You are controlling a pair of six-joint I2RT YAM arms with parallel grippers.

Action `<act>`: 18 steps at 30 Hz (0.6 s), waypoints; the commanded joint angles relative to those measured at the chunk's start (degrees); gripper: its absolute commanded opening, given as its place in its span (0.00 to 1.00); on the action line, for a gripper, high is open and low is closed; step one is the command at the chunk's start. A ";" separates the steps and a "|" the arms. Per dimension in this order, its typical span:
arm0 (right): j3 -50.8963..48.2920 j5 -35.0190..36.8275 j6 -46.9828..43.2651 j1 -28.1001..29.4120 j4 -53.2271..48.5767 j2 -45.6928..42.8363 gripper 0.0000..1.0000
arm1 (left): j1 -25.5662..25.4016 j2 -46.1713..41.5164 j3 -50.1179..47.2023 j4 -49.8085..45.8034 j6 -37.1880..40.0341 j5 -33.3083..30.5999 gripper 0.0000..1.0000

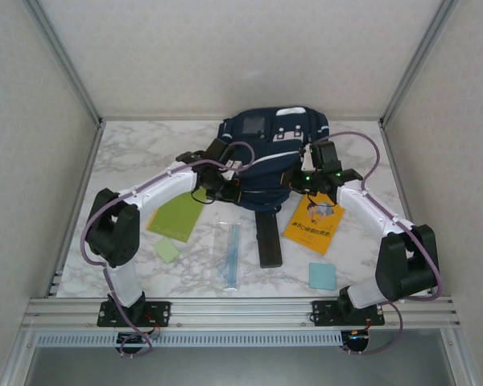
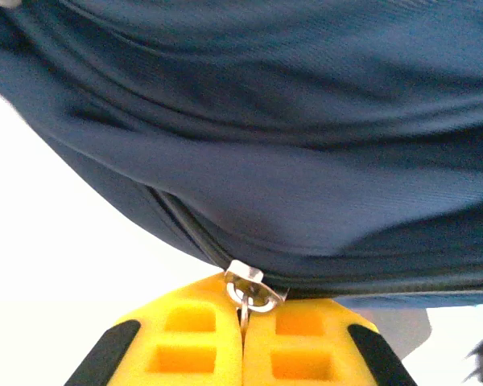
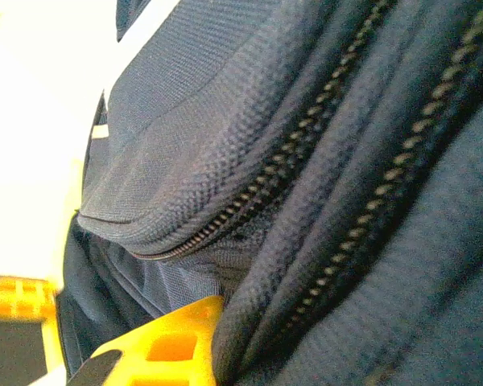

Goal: Pack books, pencil case, and school supplies into a backpack

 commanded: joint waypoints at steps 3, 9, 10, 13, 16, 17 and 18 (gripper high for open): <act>7.66 1.02 -22.66 -1.42 -12.56 1.04 0.00 | 6.49 -2.03 1.42 -8.04 3.55 -8.64 0.00; 19.70 -12.06 -28.46 -8.73 -21.12 9.04 0.00 | 7.11 -3.90 -0.71 -6.14 6.39 -13.64 0.00; 21.26 -13.75 -29.64 -8.85 -22.84 9.58 0.00 | 7.98 -3.31 -1.42 -5.02 6.83 -14.63 0.00; 24.97 -17.18 -32.76 -8.83 -27.40 10.71 0.00 | 11.28 0.87 -0.57 -4.17 8.67 -14.61 0.00; 25.79 -17.36 -34.50 -8.84 -29.81 11.19 0.00 | 13.87 6.15 2.96 -4.42 11.74 -14.82 0.00; 25.54 -17.38 -34.73 -8.89 -29.91 11.24 0.00 | 14.47 7.85 4.42 -4.55 12.68 -14.65 0.00; 25.22 -17.38 -34.92 -8.90 -29.91 11.26 0.00 | 14.97 9.51 6.16 -4.74 14.22 -13.91 0.00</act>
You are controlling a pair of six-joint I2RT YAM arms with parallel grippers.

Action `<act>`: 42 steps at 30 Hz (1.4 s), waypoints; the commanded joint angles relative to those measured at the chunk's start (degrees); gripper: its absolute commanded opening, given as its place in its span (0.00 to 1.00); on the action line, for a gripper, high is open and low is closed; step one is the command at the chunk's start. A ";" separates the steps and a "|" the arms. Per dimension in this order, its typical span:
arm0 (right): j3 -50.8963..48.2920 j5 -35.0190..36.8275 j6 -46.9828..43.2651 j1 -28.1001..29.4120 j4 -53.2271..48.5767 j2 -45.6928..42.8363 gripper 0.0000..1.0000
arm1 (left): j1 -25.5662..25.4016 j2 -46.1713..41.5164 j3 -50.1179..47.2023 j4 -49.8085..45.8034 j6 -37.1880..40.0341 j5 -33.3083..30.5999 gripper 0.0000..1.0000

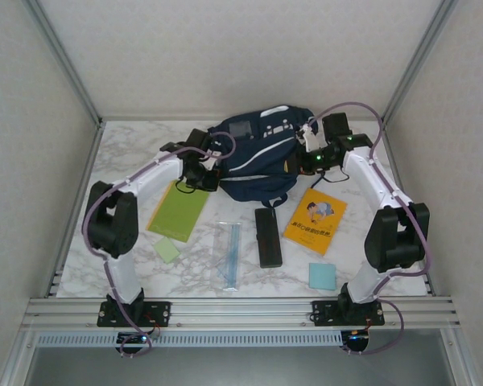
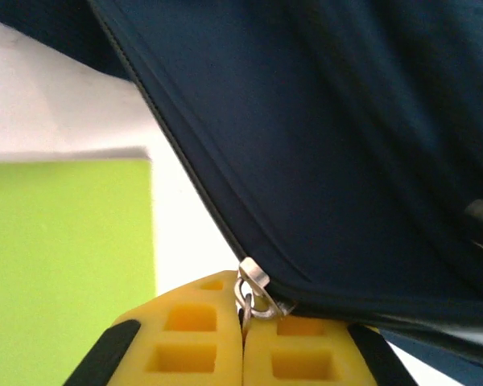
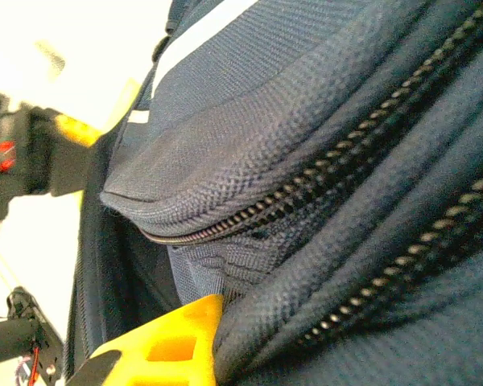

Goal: Pack books, pencil case, and school supplies into a backpack

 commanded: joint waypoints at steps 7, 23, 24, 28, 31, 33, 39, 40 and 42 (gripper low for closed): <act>2.61 -1.51 -9.02 -1.33 -7.41 -0.48 0.00 | 7.47 11.15 10.82 -0.34 11.07 -13.24 0.00; -6.43 11.39 31.06 -0.83 10.22 -4.21 0.99 | 0.99 -2.83 -2.65 12.12 3.87 10.78 0.00; -8.06 12.22 33.34 -0.81 10.01 -5.46 0.99 | 0.52 -3.07 -2.89 12.65 3.25 11.26 0.00; -18.42 11.06 41.89 -0.48 12.90 -11.71 0.99 | -2.17 -3.39 -2.81 13.27 2.31 10.80 0.00; -27.54 10.26 50.19 1.76 18.28 -16.98 0.99 | -3.52 -2.54 -1.66 13.26 1.29 11.06 0.00; -32.91 10.17 56.86 4.86 24.63 -19.54 0.99 | -3.86 -1.75 -1.01 13.28 0.49 11.55 0.00; -37.30 13.19 69.35 12.22 36.17 -18.27 0.99 | -3.99 -0.71 -0.85 13.39 0.10 11.94 0.00; -37.31 14.36 70.24 12.83 37.15 -17.26 0.99 | -4.02 -0.66 -0.99 13.40 0.27 11.96 0.00; -36.79 15.62 71.11 13.26 38.45 -13.70 0.98 | -4.01 -0.57 -1.40 13.24 0.65 11.52 0.00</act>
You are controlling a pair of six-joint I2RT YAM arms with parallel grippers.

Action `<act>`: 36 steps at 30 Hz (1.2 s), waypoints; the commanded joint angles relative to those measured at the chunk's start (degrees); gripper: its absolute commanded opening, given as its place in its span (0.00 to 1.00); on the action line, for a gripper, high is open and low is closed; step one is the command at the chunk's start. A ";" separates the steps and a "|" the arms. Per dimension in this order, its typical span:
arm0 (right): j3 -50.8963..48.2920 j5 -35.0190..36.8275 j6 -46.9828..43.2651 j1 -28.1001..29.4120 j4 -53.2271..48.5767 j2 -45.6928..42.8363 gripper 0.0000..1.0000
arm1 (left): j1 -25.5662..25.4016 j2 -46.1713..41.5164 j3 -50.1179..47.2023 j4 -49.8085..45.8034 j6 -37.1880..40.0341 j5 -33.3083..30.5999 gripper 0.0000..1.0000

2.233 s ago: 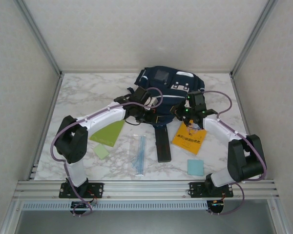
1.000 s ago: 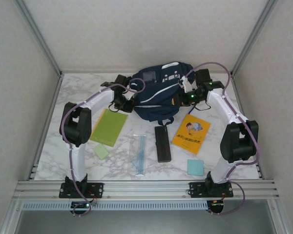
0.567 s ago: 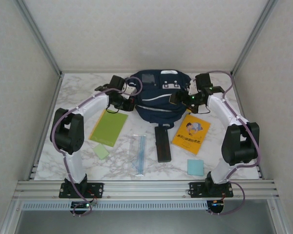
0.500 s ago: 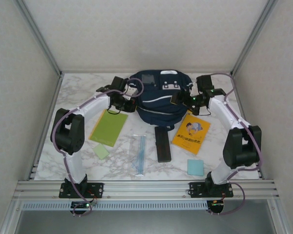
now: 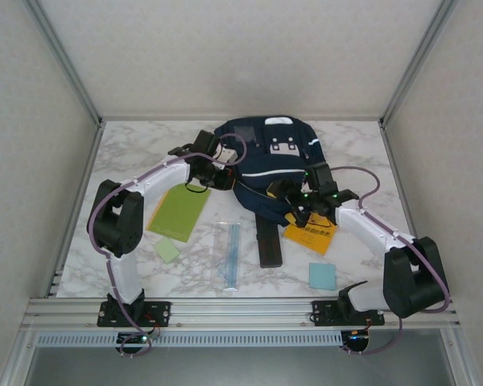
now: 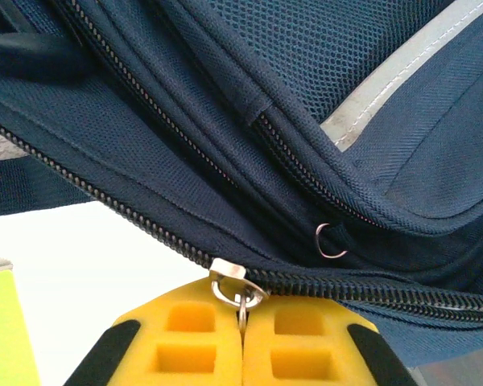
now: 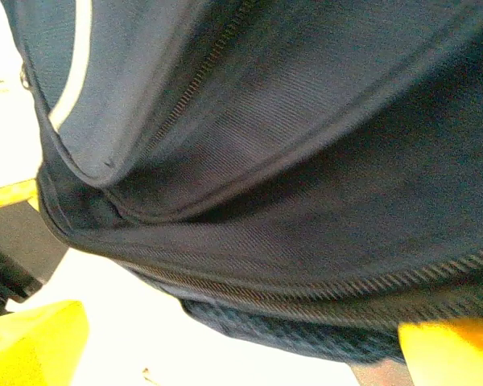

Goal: Pack books, pencil case, and school supplies into a backpack

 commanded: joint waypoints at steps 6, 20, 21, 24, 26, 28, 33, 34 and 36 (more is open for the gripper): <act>-2.39 9.07 7.18 0.78 12.72 9.74 0.00 | 0.54 -0.44 0.30 0.46 0.70 -4.06 0.00; -0.65 6.18 -6.28 1.21 5.89 4.35 0.00 | 12.74 9.00 11.47 -0.77 -0.44 -29.79 0.00; -0.49 5.94 -6.60 1.37 6.00 4.58 0.00 | 13.00 10.21 12.99 -0.83 -0.49 -30.57 0.00; 0.69 3.96 -7.13 2.09 8.03 6.26 0.00 | 13.11 12.00 15.42 -0.86 -1.32 -32.69 0.01; 2.95 3.16 -7.99 2.82 8.05 8.12 0.00 | 13.11 12.15 15.43 -0.34 -2.27 -34.72 0.05; 5.64 2.79 -8.74 3.69 7.88 9.78 0.00 | 13.11 12.17 15.19 -0.37 -2.84 -36.15 0.08; 11.64 2.36 -9.30 5.32 8.74 14.27 0.00 | 13.11 10.38 13.62 -1.85 -6.03 -35.31 0.45; 12.89 2.26 -9.17 5.51 9.03 15.39 0.00 | 13.13 9.35 12.81 -1.83 -6.78 -35.06 0.55; 15.79 2.44 -8.88 5.87 9.67 18.22 0.00 | 13.19 6.61 10.87 -2.04 -8.63 -34.73 0.80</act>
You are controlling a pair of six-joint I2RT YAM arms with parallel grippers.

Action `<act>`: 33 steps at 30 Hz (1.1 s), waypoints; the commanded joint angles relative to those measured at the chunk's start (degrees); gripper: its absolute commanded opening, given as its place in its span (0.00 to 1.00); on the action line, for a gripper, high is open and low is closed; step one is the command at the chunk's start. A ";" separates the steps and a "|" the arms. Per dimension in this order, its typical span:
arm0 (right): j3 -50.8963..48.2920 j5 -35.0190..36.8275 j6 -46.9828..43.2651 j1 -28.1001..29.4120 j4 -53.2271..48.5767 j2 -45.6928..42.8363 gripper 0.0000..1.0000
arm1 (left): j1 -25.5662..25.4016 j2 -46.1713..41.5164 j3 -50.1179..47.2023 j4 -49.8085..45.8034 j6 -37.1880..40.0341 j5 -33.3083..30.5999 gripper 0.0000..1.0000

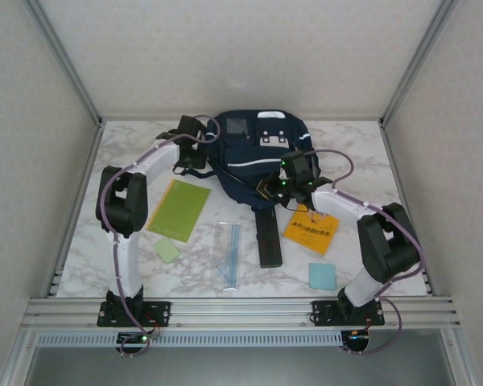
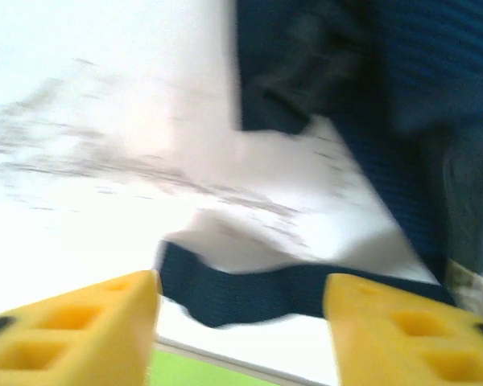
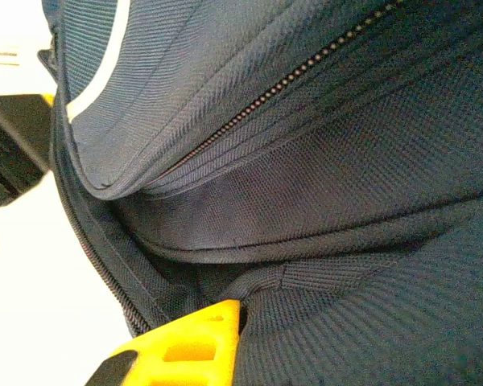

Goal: Pack books, pencil case, and school supplies into a backpack

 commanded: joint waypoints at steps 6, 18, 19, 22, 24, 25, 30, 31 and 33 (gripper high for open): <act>14.31 -2.64 -1.25 1.27 3.19 12.47 0.00 | 2.13 -15.60 -11.32 0.55 -8.74 -5.29 1.00; 16.44 9.82 -9.96 7.99 -17.33 8.19 0.68 | 7.94 -26.51 -33.12 8.10 -18.45 5.06 1.00; 16.36 11.94 -11.12 9.22 -19.55 7.14 0.69 | 7.94 -27.52 -34.65 8.49 -18.95 5.27 1.00; 16.35 16.14 -12.31 13.17 -23.42 5.35 0.70 | 8.02 -30.27 -39.35 9.64 -20.33 5.39 1.00; 16.91 17.48 -12.11 16.77 -23.93 5.36 0.70 | 7.92 -31.75 -41.93 10.08 -20.83 5.12 1.00; 17.61 18.52 -12.16 18.64 -24.10 5.69 0.70 | 7.95 -32.49 -43.00 10.23 -20.92 5.04 1.00; 21.92 17.90 -11.10 24.92 -20.44 10.45 0.67 | 8.05 -32.25 -46.13 11.37 -21.42 5.89 1.00; 23.16 17.30 -10.92 25.84 -19.48 12.18 0.66 | 7.98 -31.73 -46.65 11.91 -21.85 6.71 1.00; 26.16 17.38 -9.67 26.74 -19.56 15.70 0.65 | 7.93 -31.14 -47.45 12.53 -22.56 7.86 1.00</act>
